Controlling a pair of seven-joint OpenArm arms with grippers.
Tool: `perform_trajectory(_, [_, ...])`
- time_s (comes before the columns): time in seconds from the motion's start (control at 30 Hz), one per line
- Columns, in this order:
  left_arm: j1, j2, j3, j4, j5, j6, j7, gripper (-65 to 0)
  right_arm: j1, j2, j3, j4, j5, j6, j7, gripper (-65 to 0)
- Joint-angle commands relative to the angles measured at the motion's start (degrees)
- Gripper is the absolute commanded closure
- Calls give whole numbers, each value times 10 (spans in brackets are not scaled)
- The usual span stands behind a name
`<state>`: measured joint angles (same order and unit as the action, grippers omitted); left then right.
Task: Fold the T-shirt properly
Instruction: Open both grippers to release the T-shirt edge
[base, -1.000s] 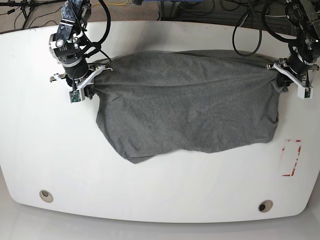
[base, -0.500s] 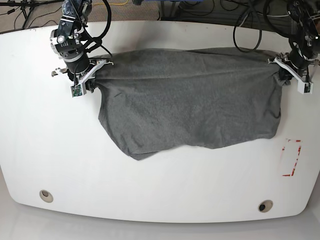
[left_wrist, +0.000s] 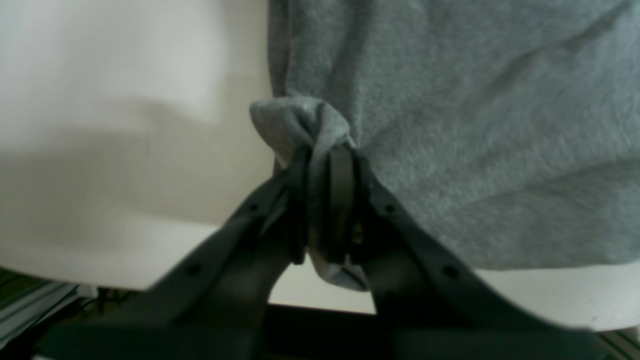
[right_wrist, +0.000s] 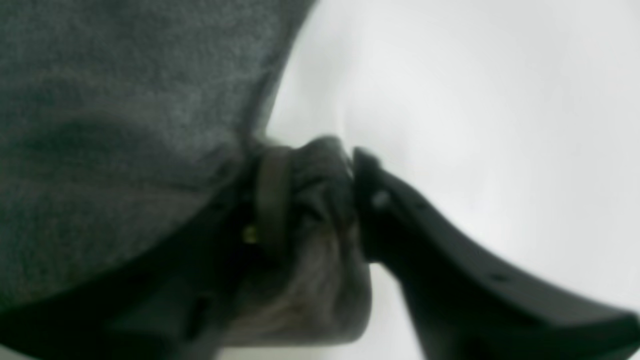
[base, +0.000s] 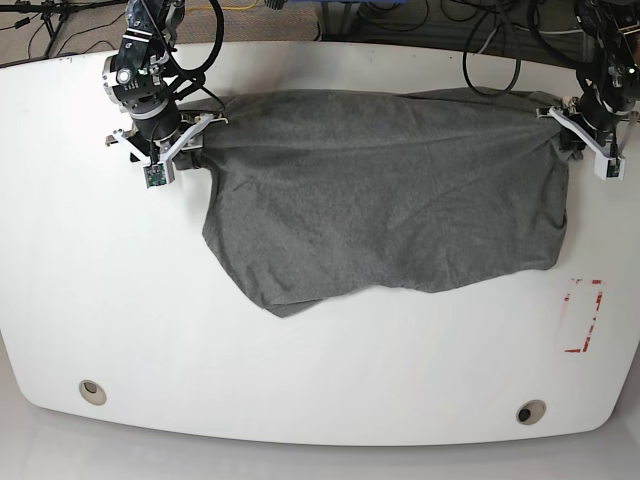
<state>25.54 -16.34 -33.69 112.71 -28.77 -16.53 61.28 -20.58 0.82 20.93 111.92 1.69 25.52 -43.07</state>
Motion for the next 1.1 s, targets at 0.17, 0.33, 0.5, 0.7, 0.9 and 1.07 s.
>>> perform_trajectory(0.17, [11,-21,5,8,-3,1,-4,-428,-10,1,0,14,8,-2,10,-537])
perform_trajectory(0.33, [8,-21,-14,8,-3,1,-4,-572,-5,-12,0,30,8,-2,10,-547])
perform_trajectory(0.5, [1,-21,-20,14,-7,1,-4,-574,26,-17,-1,36,8,-2,10,-547])
perform_trajectory(0.7, [-40,-22,-23,13,-7,1,-4,-574,88,-17,-1,32,9,-2,10,-547])
perform_trajectory(0.9, [-76,-44,-23,13,-6,1,-4,-574,172,-17,-2,-3,9,-2,10,-547])
perform_trajectory(1.07, [-106,-52,-42,12,-5,1,-4,-574,244,-6,-27,-85,3,-2,10,-547])
